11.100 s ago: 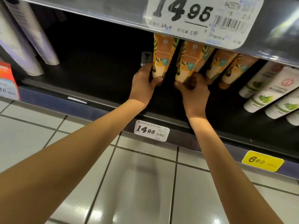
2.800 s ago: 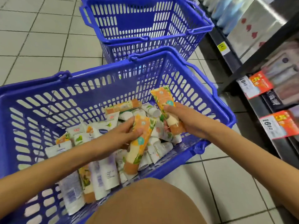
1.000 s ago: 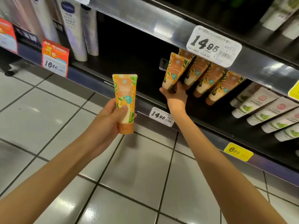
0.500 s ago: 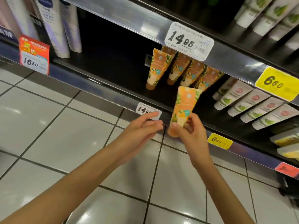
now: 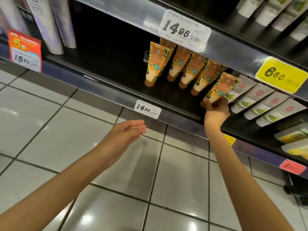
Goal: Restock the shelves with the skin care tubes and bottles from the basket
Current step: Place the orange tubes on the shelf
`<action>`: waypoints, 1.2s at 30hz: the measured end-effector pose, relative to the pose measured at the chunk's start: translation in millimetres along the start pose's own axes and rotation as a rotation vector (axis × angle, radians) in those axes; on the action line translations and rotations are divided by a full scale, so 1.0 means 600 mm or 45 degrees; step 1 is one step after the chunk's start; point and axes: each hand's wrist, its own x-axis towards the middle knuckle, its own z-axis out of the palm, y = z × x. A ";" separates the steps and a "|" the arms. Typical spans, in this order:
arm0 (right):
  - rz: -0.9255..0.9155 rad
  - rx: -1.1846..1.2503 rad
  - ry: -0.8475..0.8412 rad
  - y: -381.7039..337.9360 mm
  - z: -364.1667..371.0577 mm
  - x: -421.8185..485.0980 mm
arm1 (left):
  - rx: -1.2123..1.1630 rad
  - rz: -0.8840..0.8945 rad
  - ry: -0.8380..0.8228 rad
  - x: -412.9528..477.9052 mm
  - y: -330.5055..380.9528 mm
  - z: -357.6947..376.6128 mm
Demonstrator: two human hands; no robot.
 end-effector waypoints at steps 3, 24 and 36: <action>0.016 -0.053 0.064 -0.003 0.012 0.007 | 0.022 -0.002 -0.010 0.000 -0.001 0.000; 0.086 -0.238 0.120 0.010 0.037 0.033 | 0.045 -0.027 0.028 0.002 0.004 -0.017; -0.026 0.154 -0.314 -0.078 0.035 -0.170 | 0.424 0.091 0.080 -0.028 0.056 -0.095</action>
